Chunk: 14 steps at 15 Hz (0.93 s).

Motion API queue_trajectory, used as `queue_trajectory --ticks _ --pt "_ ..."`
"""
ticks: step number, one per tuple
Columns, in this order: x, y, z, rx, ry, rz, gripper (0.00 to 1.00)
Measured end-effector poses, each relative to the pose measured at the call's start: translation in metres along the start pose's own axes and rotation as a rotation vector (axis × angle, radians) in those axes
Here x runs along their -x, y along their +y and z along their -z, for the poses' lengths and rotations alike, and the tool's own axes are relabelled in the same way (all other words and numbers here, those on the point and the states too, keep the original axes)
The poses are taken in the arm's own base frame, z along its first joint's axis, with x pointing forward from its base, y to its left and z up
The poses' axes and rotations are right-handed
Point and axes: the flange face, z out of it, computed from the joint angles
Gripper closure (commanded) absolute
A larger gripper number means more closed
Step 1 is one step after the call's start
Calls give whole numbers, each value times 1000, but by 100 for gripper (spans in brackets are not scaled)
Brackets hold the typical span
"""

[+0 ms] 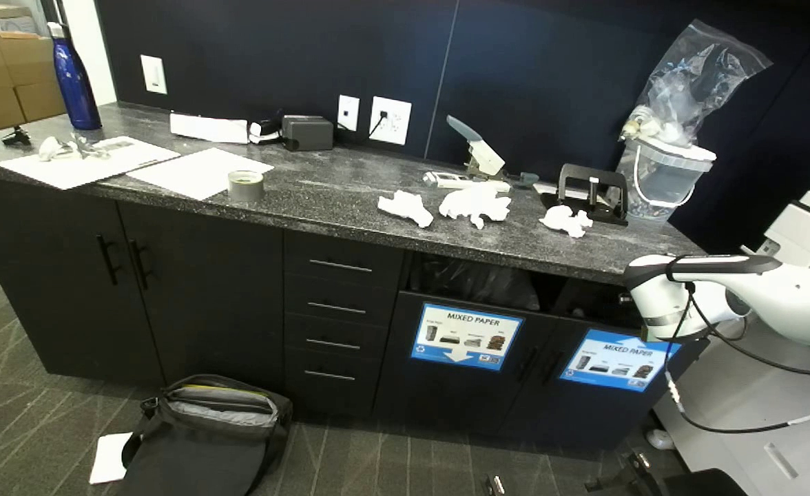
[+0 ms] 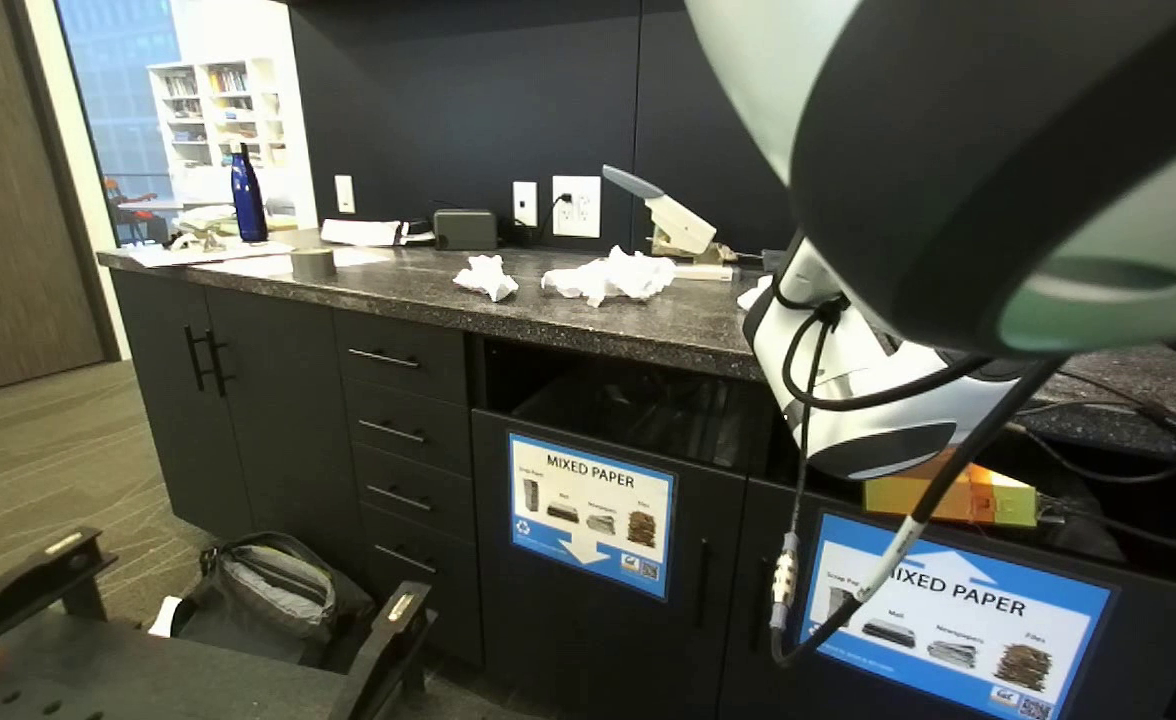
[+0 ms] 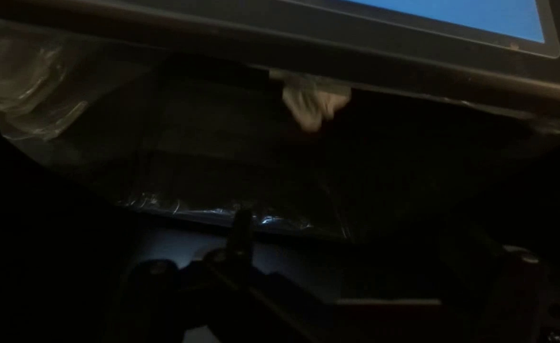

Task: Place one paper from the counter inside the waste bin on the right, place four papers from the counter inside the bin on the left

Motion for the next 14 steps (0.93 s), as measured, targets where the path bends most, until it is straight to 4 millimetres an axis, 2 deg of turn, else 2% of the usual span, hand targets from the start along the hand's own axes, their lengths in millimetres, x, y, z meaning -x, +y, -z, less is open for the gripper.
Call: queue_trajectory --ticks 5,8,11,14 --pt "10 -9 -8 45 -60 28 0" --pt "8 -16 -10 58 -105 55 0" --pt "1 -20 -3 74 -158 76 0" --pt "0 -19 16 98 -271 86 0"
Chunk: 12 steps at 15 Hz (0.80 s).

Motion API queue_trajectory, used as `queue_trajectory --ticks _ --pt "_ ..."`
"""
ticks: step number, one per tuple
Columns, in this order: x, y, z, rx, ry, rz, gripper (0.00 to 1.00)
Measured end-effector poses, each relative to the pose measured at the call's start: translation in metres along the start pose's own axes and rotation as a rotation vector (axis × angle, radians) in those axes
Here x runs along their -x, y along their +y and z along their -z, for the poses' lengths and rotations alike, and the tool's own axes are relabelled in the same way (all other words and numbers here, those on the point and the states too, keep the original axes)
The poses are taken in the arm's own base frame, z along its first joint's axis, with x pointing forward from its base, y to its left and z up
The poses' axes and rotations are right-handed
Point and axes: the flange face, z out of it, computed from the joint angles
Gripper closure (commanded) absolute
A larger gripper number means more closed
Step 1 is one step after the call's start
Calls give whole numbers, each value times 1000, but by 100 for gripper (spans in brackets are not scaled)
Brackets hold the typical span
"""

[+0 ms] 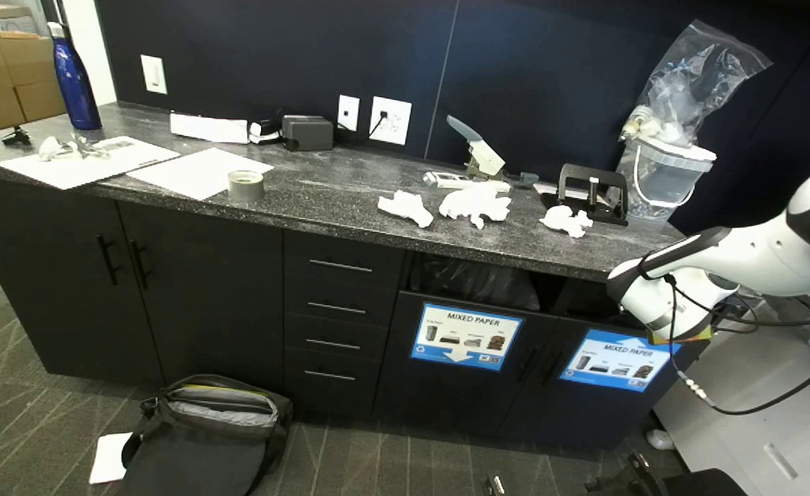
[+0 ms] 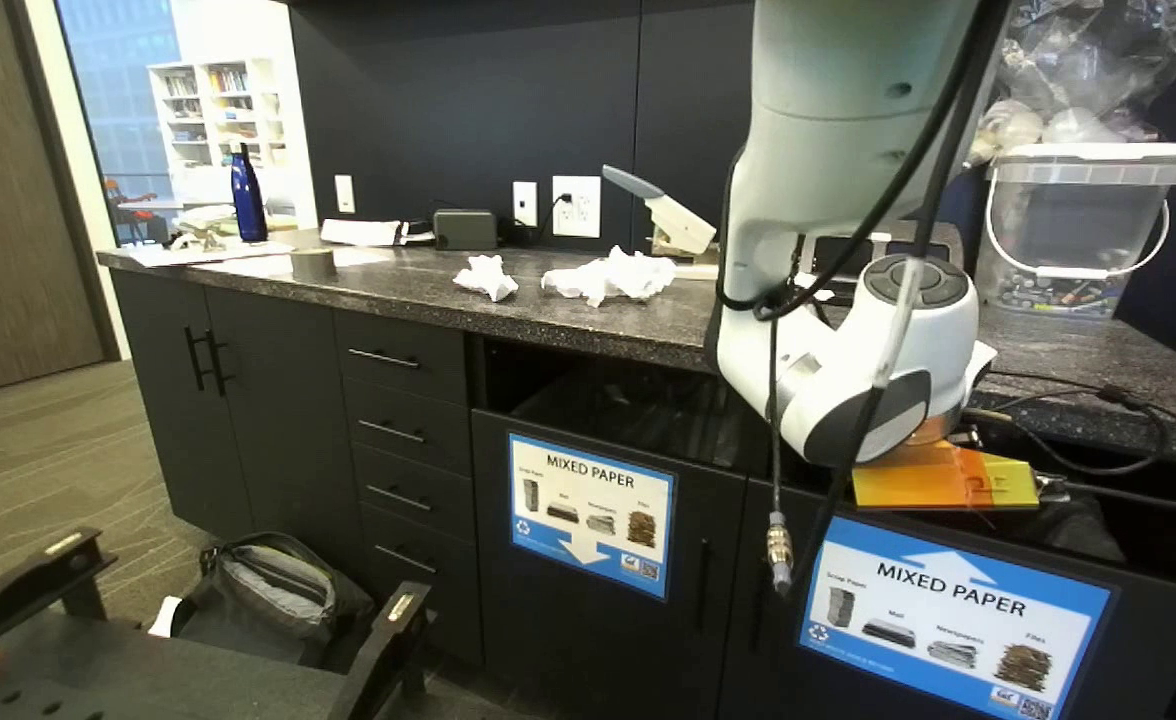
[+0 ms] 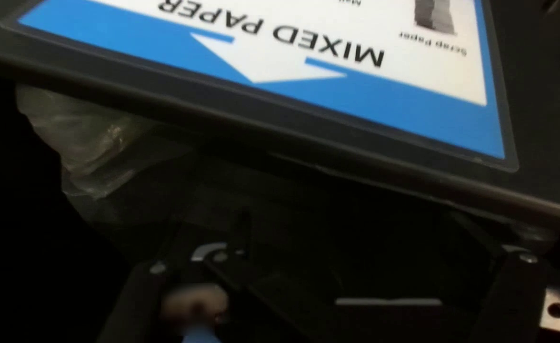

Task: Place one paper from the counter inside the waste bin on the right, place four papers from the counter inside the bin on the left

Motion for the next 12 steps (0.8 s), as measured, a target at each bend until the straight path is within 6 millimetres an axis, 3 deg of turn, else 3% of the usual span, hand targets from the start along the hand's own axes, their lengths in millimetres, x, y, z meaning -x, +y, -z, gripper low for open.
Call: queue_trajectory --ticks 2,5,9,12 --pt "-2 -2 17 -10 -88 12 0" --pt "-23 -18 51 -56 -161 49 0" --pt "-66 -46 106 -120 -222 99 0" --pt "-109 -66 153 -146 -272 130 0"
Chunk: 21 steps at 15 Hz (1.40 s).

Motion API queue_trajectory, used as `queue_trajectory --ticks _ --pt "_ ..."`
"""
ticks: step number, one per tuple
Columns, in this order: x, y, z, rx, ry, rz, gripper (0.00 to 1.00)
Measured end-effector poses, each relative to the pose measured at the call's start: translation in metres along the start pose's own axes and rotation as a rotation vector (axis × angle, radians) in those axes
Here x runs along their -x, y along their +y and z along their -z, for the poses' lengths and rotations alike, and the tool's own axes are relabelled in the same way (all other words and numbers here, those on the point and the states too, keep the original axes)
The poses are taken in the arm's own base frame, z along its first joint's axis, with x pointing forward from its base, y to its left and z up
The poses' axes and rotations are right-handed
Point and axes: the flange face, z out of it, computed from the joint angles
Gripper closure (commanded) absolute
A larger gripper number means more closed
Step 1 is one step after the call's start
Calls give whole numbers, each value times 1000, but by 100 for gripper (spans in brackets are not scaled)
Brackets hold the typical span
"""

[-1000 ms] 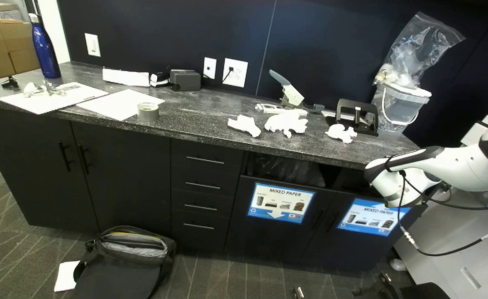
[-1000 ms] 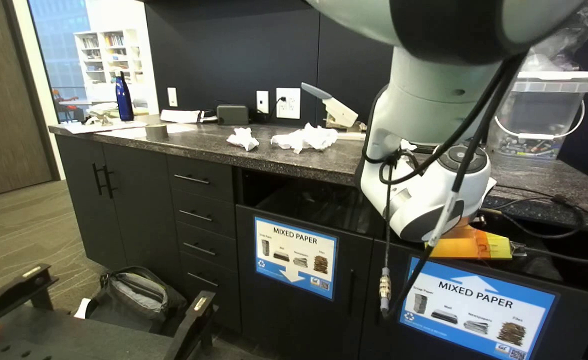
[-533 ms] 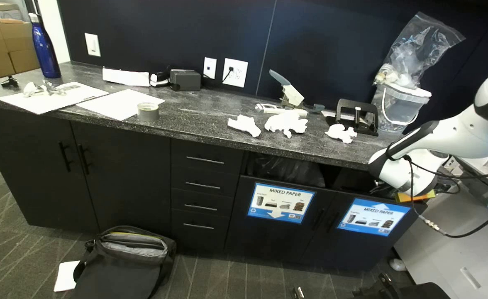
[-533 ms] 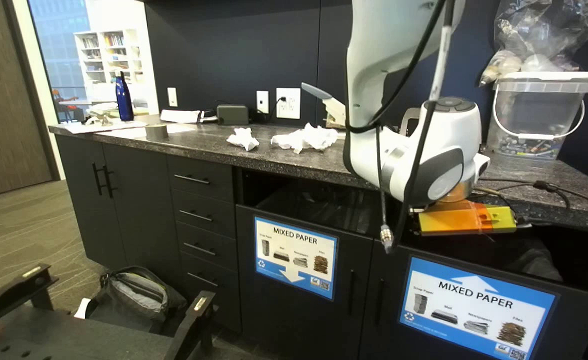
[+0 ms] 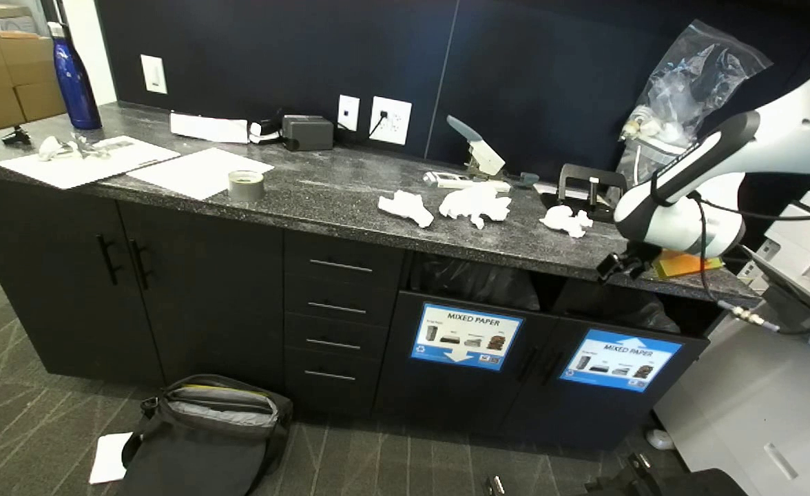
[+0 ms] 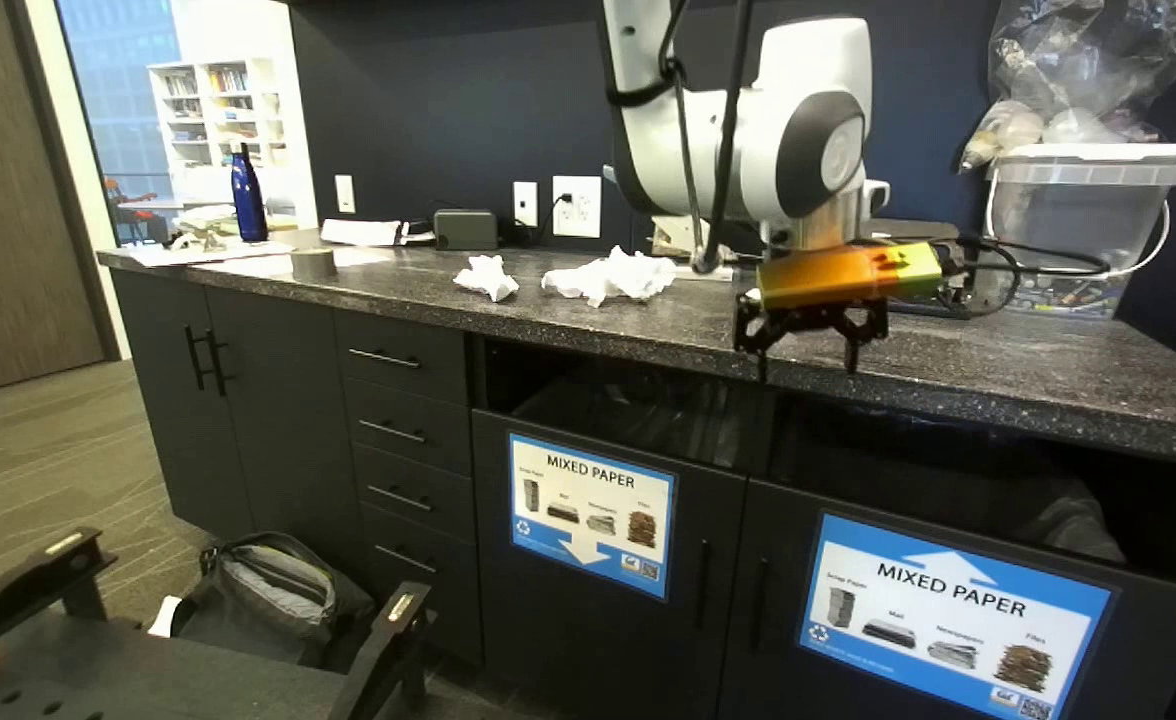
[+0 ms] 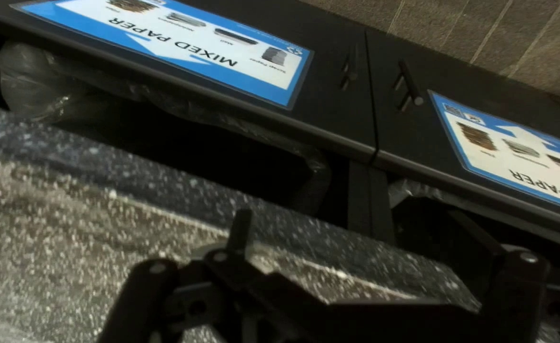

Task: Place one paper from the counter inside the waste bin on the right, place four papers from the counter inside the bin on the left

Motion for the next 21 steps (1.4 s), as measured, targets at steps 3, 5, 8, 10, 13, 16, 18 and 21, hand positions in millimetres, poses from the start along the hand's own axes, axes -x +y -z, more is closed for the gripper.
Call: queue_trajectory --ticks 3,5,8,10,13,16,18,21 --pt "-38 -20 51 4 -4 23 0" --pt "-61 -32 72 13 8 32 0" --pt "-91 -43 79 41 22 20 0" --pt "-111 -45 73 60 29 -15 0" --pt "-140 -44 57 82 46 -32 0" --pt "-163 -39 42 93 48 -26 0" --pt "-176 -35 35 113 43 -12 0" --pt "-190 -31 31 139 19 22 0"
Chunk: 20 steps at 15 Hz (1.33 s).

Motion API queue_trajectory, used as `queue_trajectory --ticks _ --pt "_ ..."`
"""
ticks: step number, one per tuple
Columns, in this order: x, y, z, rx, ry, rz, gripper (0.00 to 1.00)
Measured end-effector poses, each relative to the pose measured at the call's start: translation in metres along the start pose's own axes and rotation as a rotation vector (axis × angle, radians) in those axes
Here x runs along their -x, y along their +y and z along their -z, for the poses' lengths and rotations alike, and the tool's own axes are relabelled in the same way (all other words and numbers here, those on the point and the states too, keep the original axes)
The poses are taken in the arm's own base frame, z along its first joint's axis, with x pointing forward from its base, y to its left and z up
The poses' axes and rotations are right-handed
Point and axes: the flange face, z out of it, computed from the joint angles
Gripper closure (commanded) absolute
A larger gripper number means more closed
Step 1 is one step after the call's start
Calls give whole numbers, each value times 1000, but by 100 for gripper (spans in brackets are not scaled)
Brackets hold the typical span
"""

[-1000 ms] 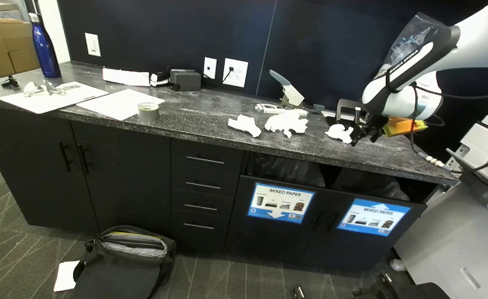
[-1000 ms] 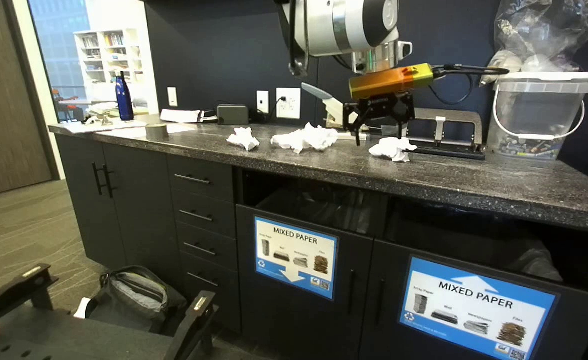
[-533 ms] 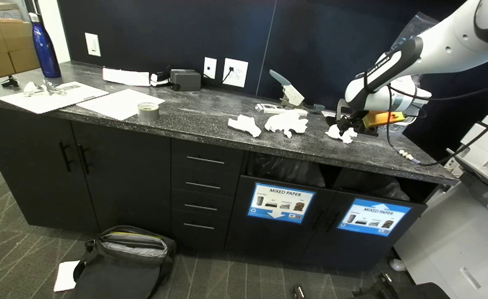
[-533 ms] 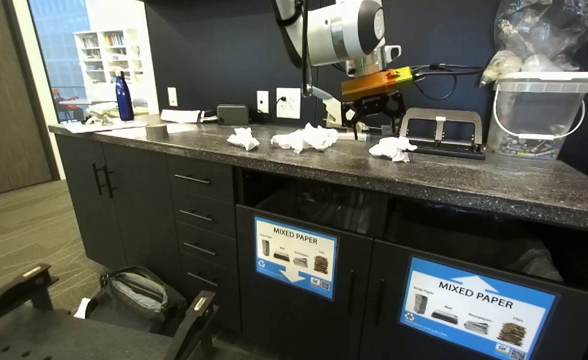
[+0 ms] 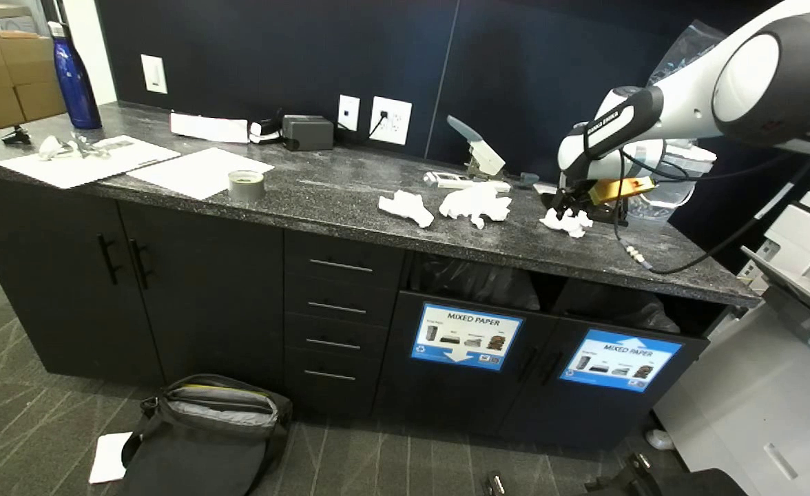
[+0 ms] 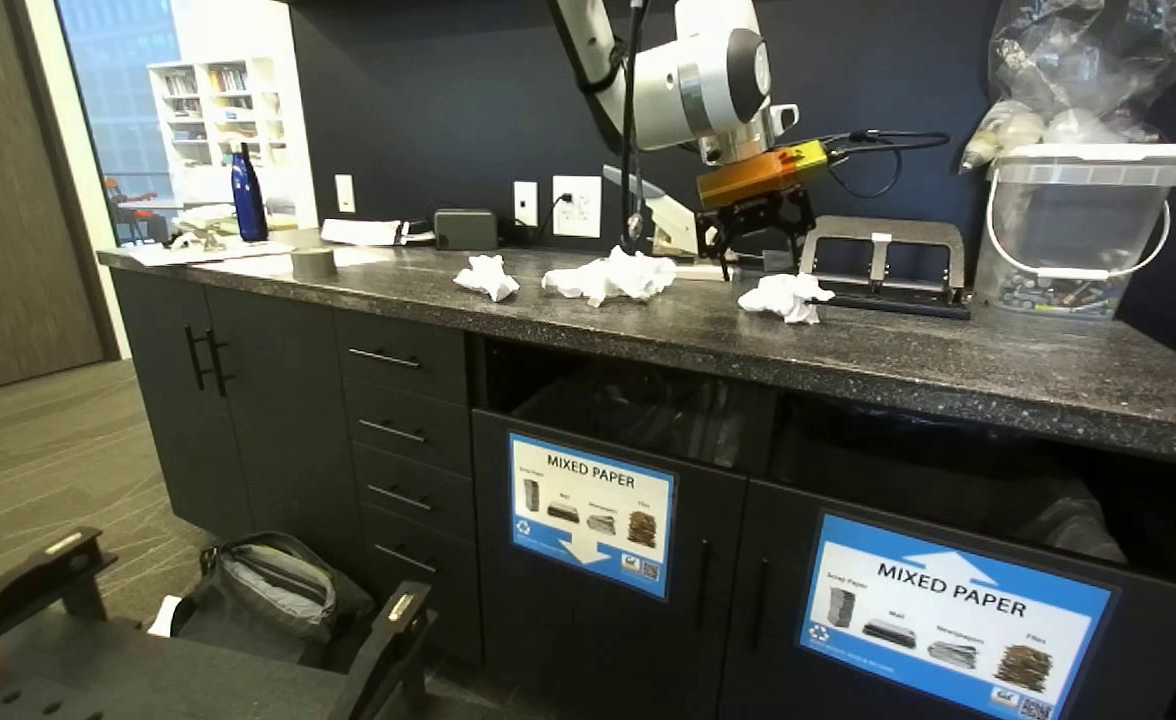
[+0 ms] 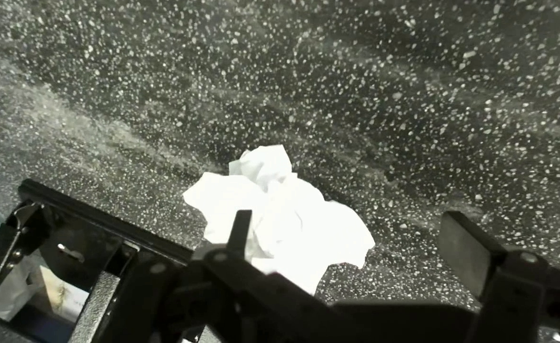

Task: Place one paper from the counter inside the waste bin on the right, place four papers from the counter inside the bin on the left

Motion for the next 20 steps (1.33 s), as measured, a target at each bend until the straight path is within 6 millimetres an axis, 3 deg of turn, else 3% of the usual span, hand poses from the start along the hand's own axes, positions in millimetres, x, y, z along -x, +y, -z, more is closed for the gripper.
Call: queue_trajectory --ticks 5,11,15,20 --pt "-18 7 2 0 -28 109 0" --pt "-22 31 -3 -55 -46 327 0" --pt "-17 46 -18 -91 -43 444 0" --pt "-20 46 -35 -90 -4 545 0"
